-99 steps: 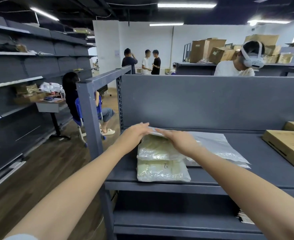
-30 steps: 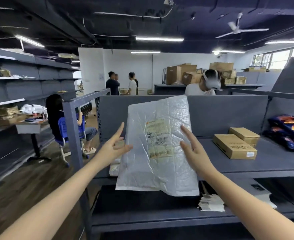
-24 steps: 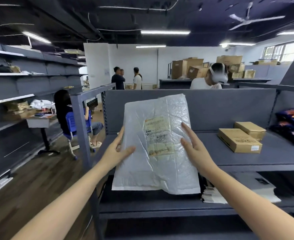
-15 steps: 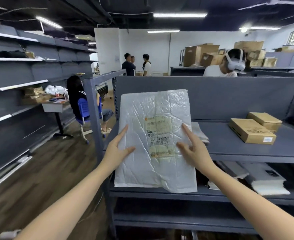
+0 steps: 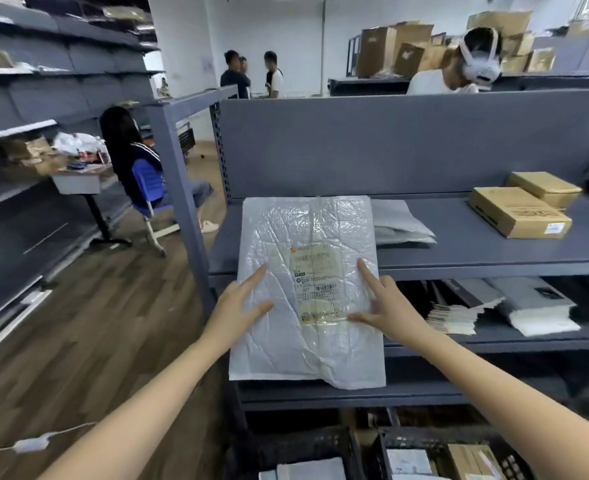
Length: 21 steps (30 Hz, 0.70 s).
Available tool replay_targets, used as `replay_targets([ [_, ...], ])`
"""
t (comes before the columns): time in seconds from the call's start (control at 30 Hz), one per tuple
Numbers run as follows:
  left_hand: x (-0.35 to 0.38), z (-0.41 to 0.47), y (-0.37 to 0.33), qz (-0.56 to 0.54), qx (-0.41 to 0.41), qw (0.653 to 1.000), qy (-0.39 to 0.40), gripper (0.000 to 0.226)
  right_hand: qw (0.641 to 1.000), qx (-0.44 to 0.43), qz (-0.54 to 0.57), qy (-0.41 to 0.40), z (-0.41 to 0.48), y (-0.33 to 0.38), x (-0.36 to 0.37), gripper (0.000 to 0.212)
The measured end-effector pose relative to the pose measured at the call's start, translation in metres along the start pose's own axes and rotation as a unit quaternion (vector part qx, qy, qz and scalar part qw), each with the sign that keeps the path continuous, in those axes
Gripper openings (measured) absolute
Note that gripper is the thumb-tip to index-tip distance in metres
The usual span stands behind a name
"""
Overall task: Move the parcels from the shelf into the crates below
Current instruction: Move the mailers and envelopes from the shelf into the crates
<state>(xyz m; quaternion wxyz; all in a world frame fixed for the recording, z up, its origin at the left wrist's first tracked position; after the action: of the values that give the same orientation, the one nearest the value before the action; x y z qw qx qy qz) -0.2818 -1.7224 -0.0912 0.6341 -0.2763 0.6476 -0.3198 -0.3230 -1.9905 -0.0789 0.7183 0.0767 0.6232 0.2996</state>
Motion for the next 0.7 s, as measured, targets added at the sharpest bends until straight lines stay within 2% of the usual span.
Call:
replay_targets([
  [0.3, 0.018, 0.028, 0.050, 0.136, -0.010, 0.988, 0.072, 0.083, 0.997, 0.081, 0.017, 0.012, 0.007, -0.010, 0.060, 0.103],
  [0.43, 0.035, 0.019, 0.074, 0.191, -0.014, 0.977, 0.095, 0.087, 0.993, 0.110, -0.024, 0.042, -0.004, -0.017, 0.090, 0.101],
  [0.7, 0.069, -0.020, 0.127, 0.187, -0.044, 0.974, 0.117, 0.091, 0.987, 0.129, -0.029, 0.092, -0.042, -0.032, 0.143, 0.102],
])
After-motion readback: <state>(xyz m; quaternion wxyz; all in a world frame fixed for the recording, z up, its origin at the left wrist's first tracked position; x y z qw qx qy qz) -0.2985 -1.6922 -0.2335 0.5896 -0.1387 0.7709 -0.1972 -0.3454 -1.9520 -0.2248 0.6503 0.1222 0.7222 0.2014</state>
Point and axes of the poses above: each hand's wrist, its own z-axis towards the middle knuckle, its own x-axis out of the palm, y = z × x, the point moved 3 cm from there along z, towards the middle knuckle, and after that the axes turned 14 degrees about -x, right-handed, at the moved point
